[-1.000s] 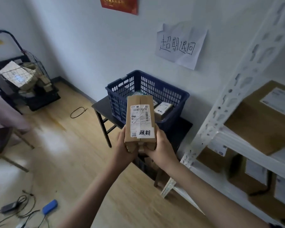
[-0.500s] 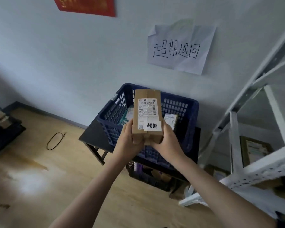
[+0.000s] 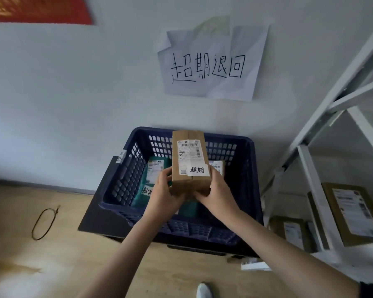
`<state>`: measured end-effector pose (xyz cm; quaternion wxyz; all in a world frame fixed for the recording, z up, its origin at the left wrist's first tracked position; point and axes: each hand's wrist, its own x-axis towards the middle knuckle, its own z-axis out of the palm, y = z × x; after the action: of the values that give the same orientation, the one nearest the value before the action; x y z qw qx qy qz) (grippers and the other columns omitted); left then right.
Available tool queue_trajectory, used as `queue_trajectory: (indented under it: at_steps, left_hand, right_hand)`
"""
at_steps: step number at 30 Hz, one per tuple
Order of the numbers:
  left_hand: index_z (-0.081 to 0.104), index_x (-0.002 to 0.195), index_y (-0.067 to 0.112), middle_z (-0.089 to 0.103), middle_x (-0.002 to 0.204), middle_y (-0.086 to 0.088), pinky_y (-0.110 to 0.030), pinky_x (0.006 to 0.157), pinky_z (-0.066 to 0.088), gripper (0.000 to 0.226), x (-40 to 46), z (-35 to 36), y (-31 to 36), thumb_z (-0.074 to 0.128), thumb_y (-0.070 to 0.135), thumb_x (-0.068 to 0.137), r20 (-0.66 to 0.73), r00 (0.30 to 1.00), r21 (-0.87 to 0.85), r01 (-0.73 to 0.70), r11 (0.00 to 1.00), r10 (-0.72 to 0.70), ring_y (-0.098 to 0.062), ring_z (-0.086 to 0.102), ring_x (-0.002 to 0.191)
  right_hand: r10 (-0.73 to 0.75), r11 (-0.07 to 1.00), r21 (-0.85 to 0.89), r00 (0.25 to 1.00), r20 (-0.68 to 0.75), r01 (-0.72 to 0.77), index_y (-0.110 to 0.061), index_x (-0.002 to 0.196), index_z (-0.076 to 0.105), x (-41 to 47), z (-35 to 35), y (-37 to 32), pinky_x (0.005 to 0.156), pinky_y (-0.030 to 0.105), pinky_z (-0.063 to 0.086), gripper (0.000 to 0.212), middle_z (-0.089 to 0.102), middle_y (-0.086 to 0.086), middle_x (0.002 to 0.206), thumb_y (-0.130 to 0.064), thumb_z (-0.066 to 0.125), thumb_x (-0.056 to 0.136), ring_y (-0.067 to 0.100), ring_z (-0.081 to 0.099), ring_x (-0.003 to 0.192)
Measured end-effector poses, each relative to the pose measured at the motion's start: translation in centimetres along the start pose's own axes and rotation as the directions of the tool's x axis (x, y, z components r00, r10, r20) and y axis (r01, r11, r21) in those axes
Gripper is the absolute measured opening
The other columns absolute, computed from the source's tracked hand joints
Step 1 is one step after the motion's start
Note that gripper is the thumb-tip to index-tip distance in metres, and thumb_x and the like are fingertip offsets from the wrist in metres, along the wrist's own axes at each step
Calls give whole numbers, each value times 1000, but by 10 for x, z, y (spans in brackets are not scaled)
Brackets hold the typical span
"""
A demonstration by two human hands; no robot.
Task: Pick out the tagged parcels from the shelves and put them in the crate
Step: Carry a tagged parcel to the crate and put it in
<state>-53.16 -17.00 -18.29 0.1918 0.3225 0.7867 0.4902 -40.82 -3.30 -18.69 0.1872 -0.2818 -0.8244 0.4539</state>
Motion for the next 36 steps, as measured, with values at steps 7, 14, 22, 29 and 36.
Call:
queue_trajectory:
  at_steps: [7, 14, 22, 29, 36]
  left_hand:
    - [36, 135, 32, 55, 130, 9, -21, 88, 56, 86, 36, -2, -32, 91, 29, 68, 148, 988, 81, 35, 996, -46, -10, 57, 122]
    - [31, 149, 21, 40, 131, 10, -31, 104, 46, 100, 67, -13, -53, 90, 32, 69, 273, 962, 178, -57, 982, 7, -8, 45, 122]
    - [26, 152, 16, 38, 143, 3, -23, 97, 45, 109, 82, -45, -84, 91, 34, 67, 296, 951, 204, 33, 978, -94, -9, 45, 124]
    - [26, 147, 12, 39, 139, -1, -32, 99, 51, 105, 101, -47, -103, 90, 35, 67, 368, 909, 282, 93, 955, -197, -17, 51, 120]
    - [25, 145, 14, 50, 131, -2, -27, 84, 55, 96, 118, -29, -125, 86, 22, 72, 387, 881, 352, 132, 927, -272, -19, 56, 114]
  right_hand:
    - [121, 990, -72, 992, 31, -119, -19, 145, 35, 20, 8, 20, 100, 21, 48, 86, 55, 0, 139, -23, 88, 77, 9, 55, 124]
    - [232, 964, -145, 972, 45, -223, -14, 135, 34, 37, 41, 29, 77, 4, 43, 82, 54, 0, 131, -26, 89, 76, 8, 56, 112]
    - [252, 961, -136, 964, 89, -239, -15, 133, 34, 56, 88, 23, 78, 10, 45, 84, 51, -2, 126, -31, 90, 74, 6, 53, 105]
    - [306, 942, -188, 942, 137, -279, -11, 140, 25, 67, 114, 36, 77, 24, 53, 90, 54, 6, 127, -37, 85, 79, 16, 61, 99]
    - [292, 933, -254, 949, 118, -256, -16, 154, 15, 87, 120, 45, 87, 44, 58, 100, 46, 11, 134, -33, 79, 80, 26, 60, 107]
